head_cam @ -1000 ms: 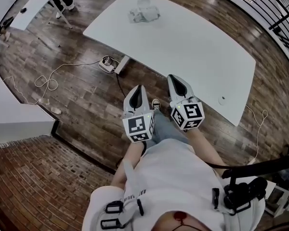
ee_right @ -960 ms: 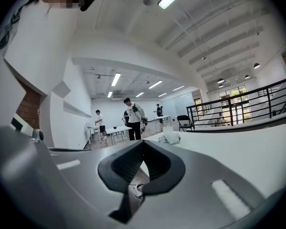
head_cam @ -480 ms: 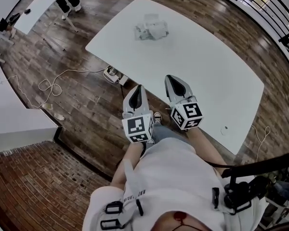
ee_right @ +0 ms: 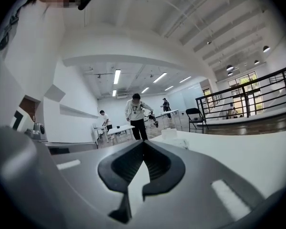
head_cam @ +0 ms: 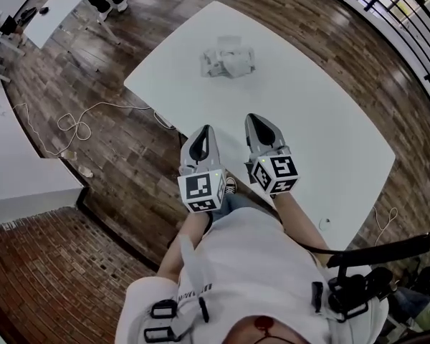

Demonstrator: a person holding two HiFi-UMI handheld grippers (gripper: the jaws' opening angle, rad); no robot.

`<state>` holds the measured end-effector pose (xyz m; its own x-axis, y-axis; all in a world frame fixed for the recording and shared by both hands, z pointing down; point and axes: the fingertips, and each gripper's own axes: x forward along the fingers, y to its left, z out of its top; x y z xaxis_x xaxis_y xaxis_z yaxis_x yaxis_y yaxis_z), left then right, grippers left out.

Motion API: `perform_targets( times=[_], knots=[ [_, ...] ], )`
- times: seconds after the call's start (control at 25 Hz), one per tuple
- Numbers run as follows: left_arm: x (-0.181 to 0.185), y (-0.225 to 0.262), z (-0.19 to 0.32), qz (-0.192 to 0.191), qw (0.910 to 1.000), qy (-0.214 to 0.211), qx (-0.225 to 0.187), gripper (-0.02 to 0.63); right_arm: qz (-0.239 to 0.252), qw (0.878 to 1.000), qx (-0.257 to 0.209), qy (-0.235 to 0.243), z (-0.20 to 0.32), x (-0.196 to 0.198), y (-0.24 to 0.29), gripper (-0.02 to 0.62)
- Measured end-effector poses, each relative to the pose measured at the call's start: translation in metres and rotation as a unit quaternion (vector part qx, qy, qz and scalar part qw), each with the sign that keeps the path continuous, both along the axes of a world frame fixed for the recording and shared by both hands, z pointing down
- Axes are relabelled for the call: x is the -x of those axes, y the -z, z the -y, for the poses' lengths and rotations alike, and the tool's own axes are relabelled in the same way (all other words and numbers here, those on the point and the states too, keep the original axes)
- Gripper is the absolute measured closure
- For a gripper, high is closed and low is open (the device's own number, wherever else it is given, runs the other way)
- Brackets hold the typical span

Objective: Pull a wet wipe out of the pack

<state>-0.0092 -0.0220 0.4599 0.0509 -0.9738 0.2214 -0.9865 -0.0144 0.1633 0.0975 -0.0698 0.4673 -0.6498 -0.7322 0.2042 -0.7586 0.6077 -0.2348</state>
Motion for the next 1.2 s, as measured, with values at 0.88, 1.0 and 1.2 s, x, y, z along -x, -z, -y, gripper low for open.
perform_targets(
  times=[0.88,1.0,1.2],
  knots=[
    [0.066,-0.025,0.109,-0.007,0.9970,-0.076,0.016,0.603,-0.034,0.997,0.008,-0.072,0.102,0.060,-0.020,0.591],
    [0.071,-0.027,0.117,-0.013,0.9960,-0.087,0.015,0.603,-0.043,0.996,0.006,-0.080,0.112,0.066,-0.022,0.591],
    [0.067,-0.033,0.126,-0.022,0.9943,-0.103,0.020,0.603,-0.058,0.995,-0.002,-0.084,0.125,0.068,-0.020,0.591]
  ],
)
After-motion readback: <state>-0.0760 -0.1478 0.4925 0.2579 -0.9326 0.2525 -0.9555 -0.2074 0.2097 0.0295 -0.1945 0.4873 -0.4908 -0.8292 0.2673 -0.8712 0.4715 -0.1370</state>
